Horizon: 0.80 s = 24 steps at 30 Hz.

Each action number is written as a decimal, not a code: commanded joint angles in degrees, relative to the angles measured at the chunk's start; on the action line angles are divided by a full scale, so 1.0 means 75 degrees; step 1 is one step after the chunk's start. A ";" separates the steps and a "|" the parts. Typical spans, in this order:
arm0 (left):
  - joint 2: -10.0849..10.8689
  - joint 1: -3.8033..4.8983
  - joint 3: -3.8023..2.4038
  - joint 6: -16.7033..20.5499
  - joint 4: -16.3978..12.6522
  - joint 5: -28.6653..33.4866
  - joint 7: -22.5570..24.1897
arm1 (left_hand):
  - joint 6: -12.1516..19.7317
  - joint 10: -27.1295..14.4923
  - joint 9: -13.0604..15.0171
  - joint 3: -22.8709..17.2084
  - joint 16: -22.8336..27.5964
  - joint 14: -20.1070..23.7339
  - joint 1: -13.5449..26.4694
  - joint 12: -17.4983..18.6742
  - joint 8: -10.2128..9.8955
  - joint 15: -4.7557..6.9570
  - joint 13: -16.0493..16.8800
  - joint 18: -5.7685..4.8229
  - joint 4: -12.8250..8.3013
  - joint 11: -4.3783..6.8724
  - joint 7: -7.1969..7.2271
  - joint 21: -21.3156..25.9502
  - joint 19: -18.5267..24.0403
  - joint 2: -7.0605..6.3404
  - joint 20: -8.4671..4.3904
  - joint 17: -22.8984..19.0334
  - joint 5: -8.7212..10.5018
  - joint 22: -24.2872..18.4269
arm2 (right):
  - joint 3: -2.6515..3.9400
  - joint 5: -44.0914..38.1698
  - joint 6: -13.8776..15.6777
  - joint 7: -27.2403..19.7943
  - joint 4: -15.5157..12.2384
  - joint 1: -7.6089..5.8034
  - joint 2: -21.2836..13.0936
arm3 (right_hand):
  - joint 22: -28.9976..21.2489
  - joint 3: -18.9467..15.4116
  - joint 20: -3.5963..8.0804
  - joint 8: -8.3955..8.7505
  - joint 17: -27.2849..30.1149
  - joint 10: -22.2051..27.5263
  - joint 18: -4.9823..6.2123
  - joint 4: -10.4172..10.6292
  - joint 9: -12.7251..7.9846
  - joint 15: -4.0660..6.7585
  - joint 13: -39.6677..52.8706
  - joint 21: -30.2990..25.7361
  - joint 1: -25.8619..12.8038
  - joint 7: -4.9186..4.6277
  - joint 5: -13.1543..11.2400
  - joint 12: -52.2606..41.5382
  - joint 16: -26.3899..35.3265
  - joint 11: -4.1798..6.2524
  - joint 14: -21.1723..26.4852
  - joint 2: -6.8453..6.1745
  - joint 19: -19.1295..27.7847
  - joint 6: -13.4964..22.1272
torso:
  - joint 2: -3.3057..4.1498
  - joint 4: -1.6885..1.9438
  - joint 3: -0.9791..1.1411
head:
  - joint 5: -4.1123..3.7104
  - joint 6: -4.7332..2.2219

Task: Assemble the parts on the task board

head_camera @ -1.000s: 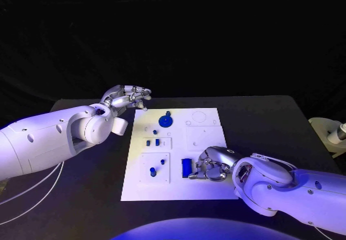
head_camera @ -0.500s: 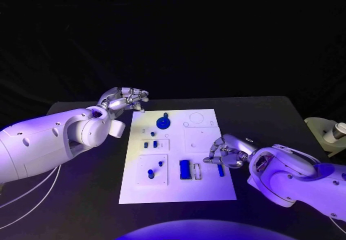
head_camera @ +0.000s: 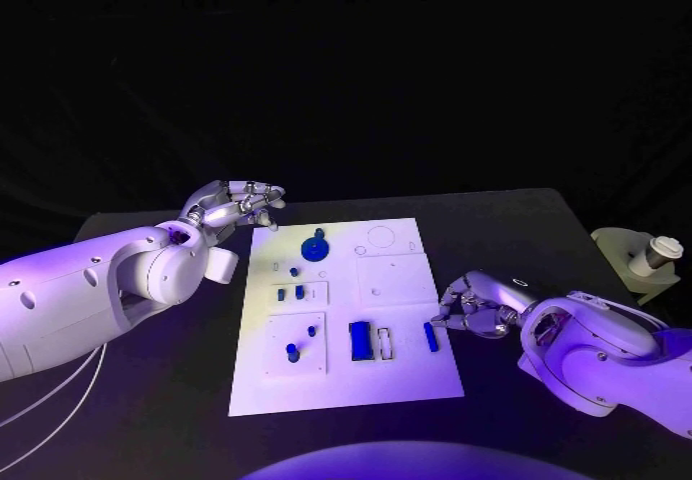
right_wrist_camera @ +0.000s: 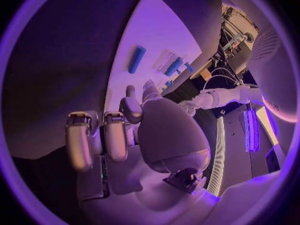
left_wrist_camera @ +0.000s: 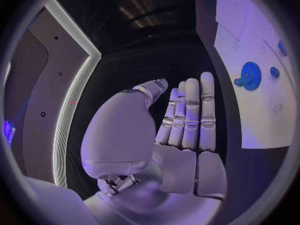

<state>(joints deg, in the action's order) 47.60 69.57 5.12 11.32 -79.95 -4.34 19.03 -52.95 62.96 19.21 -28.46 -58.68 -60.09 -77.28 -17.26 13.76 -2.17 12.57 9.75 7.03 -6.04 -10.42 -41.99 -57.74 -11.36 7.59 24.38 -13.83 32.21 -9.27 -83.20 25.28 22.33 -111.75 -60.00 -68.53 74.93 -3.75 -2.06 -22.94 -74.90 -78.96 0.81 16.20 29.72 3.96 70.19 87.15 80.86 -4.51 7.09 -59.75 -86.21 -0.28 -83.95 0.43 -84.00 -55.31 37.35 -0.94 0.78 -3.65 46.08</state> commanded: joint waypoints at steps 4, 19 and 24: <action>-0.0006 -0.0002 -0.0001 -0.0118 -0.0027 0.0036 0.0114 | 0.0032 -0.0051 -0.0010 -0.0018 -0.0044 0.0037 -0.0013 -0.0032 -0.0028 -0.0015 0.0009 0.0099 0.0025 -0.0026 0.0008 0.0034 -0.0023 0.0010 0.0015 -0.0012 -0.0036 -0.0008 | -0.0006 -0.0616 -0.0101 0.0259 0.0094 0.0212 0.0180 | 0.1915 -0.0059 -0.0068 0.0097 -0.0579 -0.0038 -0.0037 0.0073 -0.0044 -0.0043 0.0017 0.0038 -0.0185 -0.0005 -0.0078 -0.0005 0.0012 0.0026 -0.0537 -0.0078 -0.0680 -0.0146 | 0.0015 0.0035 0.0002 | -0.0015 0.0002; 0.0029 -0.0003 0.0002 -0.0125 -0.0028 0.0036 0.0084 | 0.0032 -0.0051 -0.0010 -0.0018 -0.0044 0.0037 -0.0013 -0.0032 -0.0028 -0.0015 0.0009 0.0099 0.0025 -0.0026 0.0008 0.0034 -0.0023 0.0010 0.0015 -0.0012 -0.0036 -0.0008 | -0.0011 -0.0907 -0.0328 0.0729 0.0365 0.0539 0.0512 | 0.1929 -0.0120 -0.0074 0.0150 -0.0650 -0.0094 -0.0047 0.0068 -0.0069 -0.0049 0.0105 0.0086 -0.0348 -0.0012 -0.0106 -0.0134 -0.0012 0.0018 -0.0551 -0.0153 -0.0697 -0.0180 | 0.0008 0.0035 -0.0005 | 0.0030 0.0047; 0.0046 -0.0003 0.0004 -0.0130 -0.0030 0.0036 0.0070 | 0.0032 -0.0051 -0.0010 -0.0018 -0.0044 0.0037 -0.0013 -0.0032 -0.0028 -0.0015 0.0009 0.0099 0.0025 -0.0026 0.0008 0.0034 -0.0023 0.0010 0.0015 -0.0012 -0.0036 -0.0008 | -0.0011 -0.1112 -0.0419 0.0850 0.0404 0.0581 0.0556 | 0.1931 -0.0137 -0.0075 0.0139 -0.0667 -0.0099 -0.0049 0.0064 -0.0062 -0.0048 0.0112 0.0093 -0.0388 0.0001 -0.0145 -0.0141 -0.0019 0.0025 -0.0554 -0.0201 -0.0700 -0.0238 | 0.0011 0.0024 -0.0003 | 0.0039 0.0054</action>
<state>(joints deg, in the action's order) 47.99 69.52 5.18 11.26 -80.00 -4.34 19.04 -52.95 62.97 19.21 -28.46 -58.68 -60.09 -77.28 -17.26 13.76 -2.17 12.56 9.75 7.03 -6.04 -10.42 -41.99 -57.73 -11.37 7.59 24.39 -13.83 32.23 -9.09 -89.11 24.61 26.54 -109.02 -56.02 -64.43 74.91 -4.49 -2.06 -22.13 -74.94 -79.34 0.81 16.61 29.39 3.88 70.97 87.51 78.33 -4.45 6.18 -60.56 -86.21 0.00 -84.03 -0.99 -84.00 -56.78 37.44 -0.68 0.74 -3.39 46.46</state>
